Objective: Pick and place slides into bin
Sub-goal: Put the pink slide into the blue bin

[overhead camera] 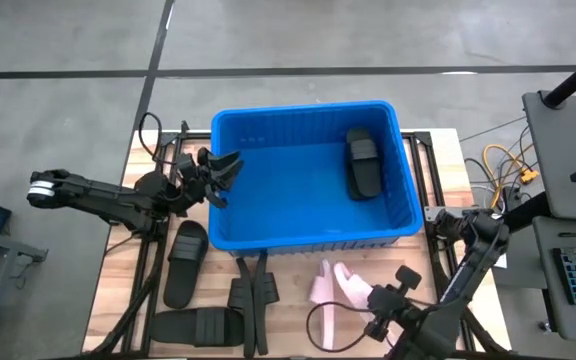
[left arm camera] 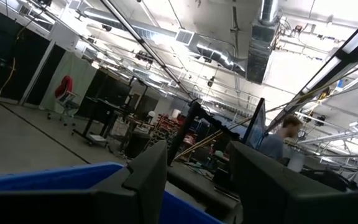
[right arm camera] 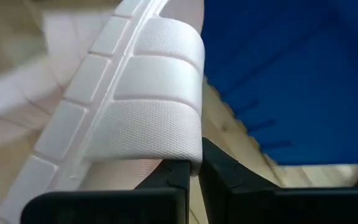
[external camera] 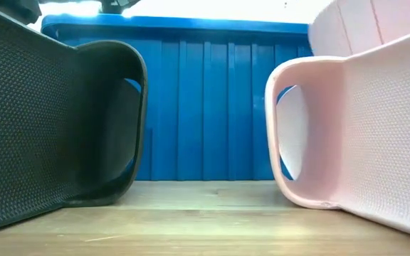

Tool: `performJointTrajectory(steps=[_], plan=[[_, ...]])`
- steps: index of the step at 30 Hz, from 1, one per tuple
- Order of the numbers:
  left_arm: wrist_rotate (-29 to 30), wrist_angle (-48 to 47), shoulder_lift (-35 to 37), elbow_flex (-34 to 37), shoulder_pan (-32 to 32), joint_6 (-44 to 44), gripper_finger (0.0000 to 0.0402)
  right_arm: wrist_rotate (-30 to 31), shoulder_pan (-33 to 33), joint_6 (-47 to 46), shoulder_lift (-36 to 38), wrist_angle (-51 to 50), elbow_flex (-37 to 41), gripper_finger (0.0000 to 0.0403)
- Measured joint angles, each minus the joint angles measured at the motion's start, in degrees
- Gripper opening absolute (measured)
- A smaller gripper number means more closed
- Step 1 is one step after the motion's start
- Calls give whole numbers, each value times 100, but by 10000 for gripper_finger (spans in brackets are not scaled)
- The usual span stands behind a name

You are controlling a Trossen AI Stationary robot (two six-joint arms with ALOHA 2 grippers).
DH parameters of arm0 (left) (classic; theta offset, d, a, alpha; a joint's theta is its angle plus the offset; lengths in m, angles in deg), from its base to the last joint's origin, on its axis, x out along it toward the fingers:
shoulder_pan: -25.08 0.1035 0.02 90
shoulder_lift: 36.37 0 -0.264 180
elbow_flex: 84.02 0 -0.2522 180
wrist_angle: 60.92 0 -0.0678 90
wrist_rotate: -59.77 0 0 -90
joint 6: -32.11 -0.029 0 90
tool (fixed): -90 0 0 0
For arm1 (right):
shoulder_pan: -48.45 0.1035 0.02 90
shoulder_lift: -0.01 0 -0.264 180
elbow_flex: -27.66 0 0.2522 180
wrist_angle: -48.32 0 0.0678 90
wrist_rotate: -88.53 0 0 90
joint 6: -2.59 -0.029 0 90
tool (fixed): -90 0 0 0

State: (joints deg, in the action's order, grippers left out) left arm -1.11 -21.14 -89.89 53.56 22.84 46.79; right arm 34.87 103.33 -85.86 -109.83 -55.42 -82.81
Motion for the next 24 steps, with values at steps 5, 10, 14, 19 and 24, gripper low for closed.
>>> performJointTrajectory(steps=[5,10,14,19,24], plan=[[-8,-8,0,2,0,0,160,754,-30,-4,561,-8,0,13],[-15,-3,-9,2,0,9,160,1783,-43,193,1162,-6,0,13],[-20,2,-2,-54,-2,499,160,2702,-148,544,1643,-8,31,13],[-24,-2,15,-74,-2,559,160,2860,-777,1238,2236,16,21,13],[-47,3,20,-68,-2,608,160,2285,-1769,2946,2474,390,-235,13]])
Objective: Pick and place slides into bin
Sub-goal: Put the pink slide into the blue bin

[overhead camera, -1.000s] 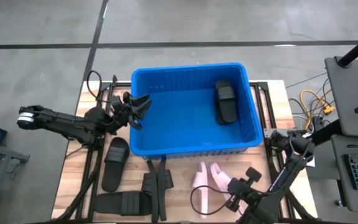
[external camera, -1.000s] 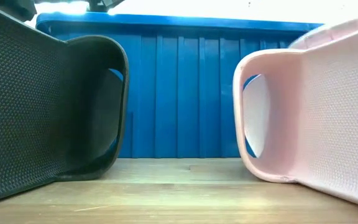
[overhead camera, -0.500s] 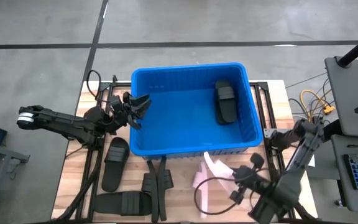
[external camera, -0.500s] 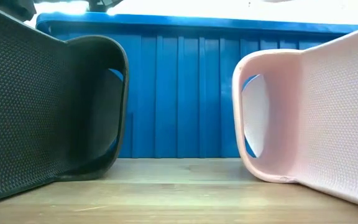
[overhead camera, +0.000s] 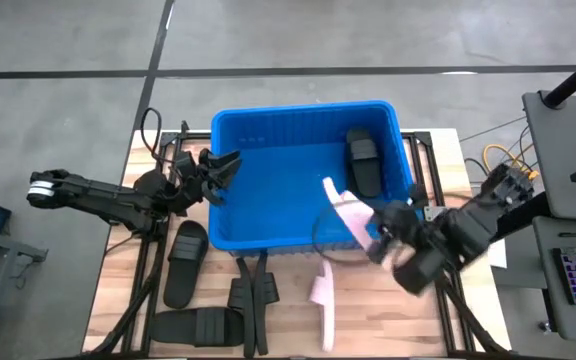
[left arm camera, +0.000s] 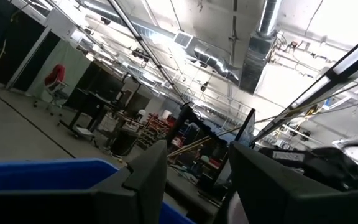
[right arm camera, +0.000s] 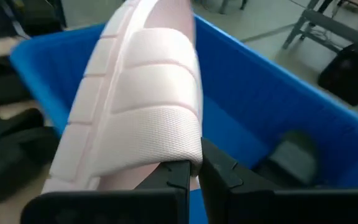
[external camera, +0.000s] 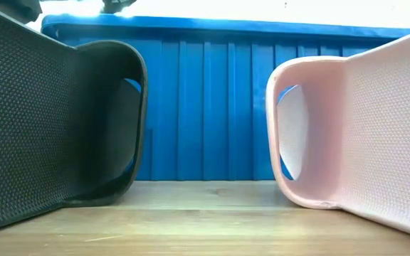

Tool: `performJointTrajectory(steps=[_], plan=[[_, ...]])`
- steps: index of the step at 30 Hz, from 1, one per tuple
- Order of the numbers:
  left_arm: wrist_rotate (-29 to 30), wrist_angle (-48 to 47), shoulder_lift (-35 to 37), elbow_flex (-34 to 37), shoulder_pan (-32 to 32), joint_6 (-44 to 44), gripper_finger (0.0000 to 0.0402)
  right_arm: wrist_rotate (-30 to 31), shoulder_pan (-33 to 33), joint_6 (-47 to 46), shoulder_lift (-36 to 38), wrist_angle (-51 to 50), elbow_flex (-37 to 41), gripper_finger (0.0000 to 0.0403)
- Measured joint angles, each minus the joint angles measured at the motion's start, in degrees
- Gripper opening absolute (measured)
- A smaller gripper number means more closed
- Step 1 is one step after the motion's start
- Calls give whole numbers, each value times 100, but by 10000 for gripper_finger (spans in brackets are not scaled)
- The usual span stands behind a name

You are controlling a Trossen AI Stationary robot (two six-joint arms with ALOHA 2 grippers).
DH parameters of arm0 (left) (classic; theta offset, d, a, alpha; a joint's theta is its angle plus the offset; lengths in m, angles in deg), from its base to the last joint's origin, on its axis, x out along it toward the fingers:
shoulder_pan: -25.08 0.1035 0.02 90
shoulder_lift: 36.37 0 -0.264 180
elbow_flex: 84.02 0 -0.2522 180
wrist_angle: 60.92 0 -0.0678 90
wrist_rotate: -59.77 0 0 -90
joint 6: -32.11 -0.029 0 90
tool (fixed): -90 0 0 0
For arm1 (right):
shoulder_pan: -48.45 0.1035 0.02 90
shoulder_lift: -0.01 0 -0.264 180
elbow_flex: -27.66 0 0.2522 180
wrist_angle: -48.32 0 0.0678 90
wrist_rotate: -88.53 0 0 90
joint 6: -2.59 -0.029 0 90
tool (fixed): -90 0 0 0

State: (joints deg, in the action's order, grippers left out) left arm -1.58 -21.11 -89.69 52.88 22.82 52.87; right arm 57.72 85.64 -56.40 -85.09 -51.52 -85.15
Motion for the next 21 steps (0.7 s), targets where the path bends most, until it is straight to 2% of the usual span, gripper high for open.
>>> performJointTrajectory(steps=[3,10,17,21], plan=[[-260,99,87,-15,0,0,160,-186,-653,865,-10,183,-296,13],[-522,145,373,56,-4,-7,160,-696,-2169,1690,-35,314,-732,13],[-592,79,553,164,-4,-9,160,-1966,-3545,2057,-123,532,-657,13],[-593,68,568,164,-2,-11,160,-2259,-4031,2486,-445,582,-648,13]])
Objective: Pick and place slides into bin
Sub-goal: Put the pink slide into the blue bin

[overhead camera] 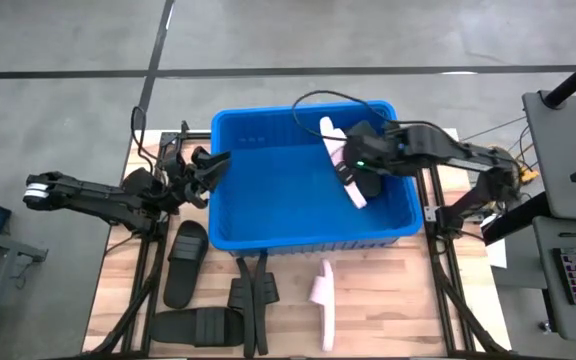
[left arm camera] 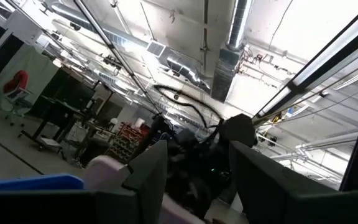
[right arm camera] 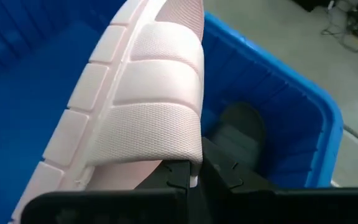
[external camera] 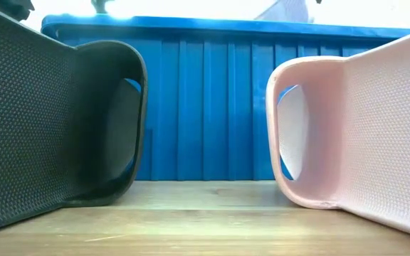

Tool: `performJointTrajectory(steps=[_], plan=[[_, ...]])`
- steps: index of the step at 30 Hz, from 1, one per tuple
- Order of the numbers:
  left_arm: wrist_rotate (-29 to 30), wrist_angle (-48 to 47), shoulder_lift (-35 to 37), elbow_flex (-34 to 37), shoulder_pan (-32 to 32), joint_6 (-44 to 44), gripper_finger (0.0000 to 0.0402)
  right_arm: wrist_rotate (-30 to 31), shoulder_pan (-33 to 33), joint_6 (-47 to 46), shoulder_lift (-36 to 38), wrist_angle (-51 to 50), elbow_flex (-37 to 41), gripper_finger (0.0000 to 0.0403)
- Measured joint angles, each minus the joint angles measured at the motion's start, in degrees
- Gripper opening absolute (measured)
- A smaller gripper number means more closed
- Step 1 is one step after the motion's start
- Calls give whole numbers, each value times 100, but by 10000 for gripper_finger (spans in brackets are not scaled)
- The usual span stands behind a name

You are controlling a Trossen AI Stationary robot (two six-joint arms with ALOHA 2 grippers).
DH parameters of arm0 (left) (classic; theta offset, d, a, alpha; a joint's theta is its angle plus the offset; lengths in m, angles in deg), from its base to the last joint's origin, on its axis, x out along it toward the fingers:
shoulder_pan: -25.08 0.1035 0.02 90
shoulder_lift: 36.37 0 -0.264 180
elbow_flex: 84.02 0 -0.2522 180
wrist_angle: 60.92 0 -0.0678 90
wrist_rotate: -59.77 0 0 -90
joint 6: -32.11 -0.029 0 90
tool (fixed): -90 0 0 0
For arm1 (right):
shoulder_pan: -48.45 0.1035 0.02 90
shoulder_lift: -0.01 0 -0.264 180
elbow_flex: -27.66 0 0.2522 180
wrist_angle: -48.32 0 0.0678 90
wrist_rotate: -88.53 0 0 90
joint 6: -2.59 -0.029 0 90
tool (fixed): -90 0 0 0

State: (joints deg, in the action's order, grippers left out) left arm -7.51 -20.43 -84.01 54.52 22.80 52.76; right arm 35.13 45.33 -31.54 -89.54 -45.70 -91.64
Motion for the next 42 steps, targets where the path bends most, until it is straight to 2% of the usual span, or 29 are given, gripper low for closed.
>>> performJointTrajectory(steps=[8,15,18,27,32,42], plan=[[0,-87,4,2,0,-2,160,-25,-417,824,-978,-27,-147,13],[1,-87,-7,2,0,2,160,847,-636,1027,-1766,-221,-258,13],[0,-85,1,2,4,2,160,989,-695,1061,-2033,-256,-247,13],[0,-87,-11,2,4,4,160,997,-774,1273,-2848,-545,-295,13],[0,-87,-5,2,4,2,160,1301,-850,1249,-3113,-794,-295,13],[0,-82,7,4,2,7,160,1254,-1044,1213,-3381,-501,-295,13]])
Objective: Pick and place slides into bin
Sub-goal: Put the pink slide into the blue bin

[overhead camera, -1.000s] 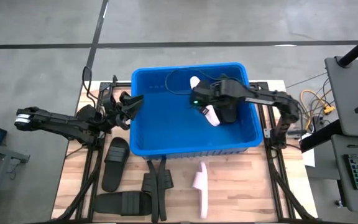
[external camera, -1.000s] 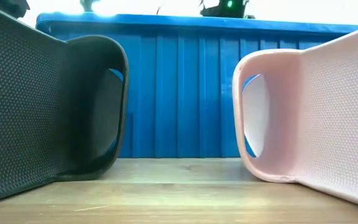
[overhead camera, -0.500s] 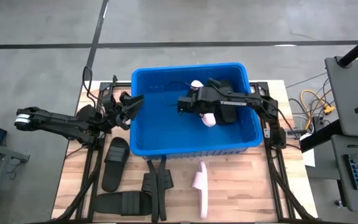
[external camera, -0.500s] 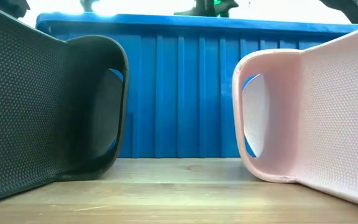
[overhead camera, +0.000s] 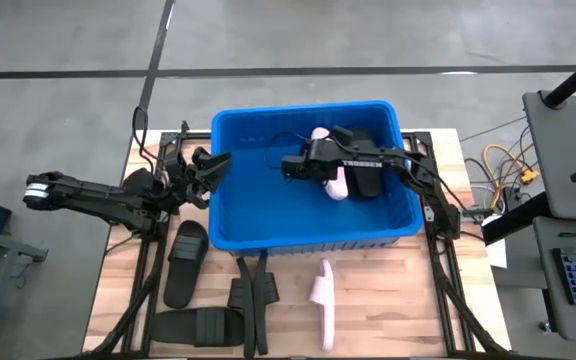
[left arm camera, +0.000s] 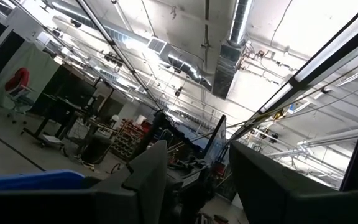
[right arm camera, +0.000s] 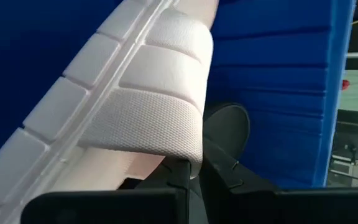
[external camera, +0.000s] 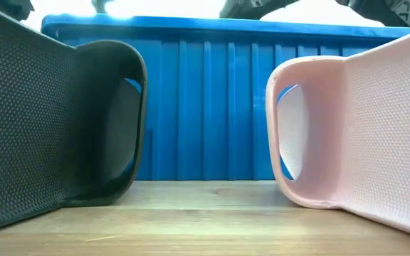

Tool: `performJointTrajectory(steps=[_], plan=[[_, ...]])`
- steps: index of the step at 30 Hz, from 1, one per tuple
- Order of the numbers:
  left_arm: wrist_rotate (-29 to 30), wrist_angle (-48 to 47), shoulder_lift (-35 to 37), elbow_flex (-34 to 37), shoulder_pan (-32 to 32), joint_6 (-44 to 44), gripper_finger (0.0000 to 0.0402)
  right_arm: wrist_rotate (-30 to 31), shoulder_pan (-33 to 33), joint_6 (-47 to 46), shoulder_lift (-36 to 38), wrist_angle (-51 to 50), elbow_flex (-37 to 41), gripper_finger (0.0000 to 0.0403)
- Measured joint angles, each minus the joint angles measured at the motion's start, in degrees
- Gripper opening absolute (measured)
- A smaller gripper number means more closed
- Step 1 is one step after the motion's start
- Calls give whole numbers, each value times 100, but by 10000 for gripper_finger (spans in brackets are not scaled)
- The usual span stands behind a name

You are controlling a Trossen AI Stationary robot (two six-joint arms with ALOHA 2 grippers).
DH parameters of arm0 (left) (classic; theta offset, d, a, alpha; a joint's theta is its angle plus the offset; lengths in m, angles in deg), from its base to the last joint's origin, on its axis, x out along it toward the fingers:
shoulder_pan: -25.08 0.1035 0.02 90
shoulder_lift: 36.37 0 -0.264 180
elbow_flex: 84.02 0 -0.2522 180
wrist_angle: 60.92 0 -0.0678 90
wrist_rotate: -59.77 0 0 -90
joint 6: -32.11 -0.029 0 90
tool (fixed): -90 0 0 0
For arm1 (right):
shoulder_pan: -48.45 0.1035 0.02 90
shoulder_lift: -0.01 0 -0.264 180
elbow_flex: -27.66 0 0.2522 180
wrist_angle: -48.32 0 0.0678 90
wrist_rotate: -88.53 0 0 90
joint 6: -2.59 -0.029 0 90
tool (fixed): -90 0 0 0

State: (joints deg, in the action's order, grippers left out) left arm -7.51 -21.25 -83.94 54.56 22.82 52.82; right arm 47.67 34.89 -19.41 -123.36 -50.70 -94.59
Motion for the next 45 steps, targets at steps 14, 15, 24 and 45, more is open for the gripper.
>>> performJointTrajectory(steps=[14,15,24,45], plan=[[0,2,-18,0,-4,2,160,-454,-291,123,-203,148,11,13],[-2,4,-28,0,-4,4,160,-454,-292,147,-206,159,17,13],[-2,2,-31,0,-2,4,160,-409,-309,252,-206,322,106,13],[-106,0,-31,0,2,7,160,-862,-377,251,-203,632,330,115]])
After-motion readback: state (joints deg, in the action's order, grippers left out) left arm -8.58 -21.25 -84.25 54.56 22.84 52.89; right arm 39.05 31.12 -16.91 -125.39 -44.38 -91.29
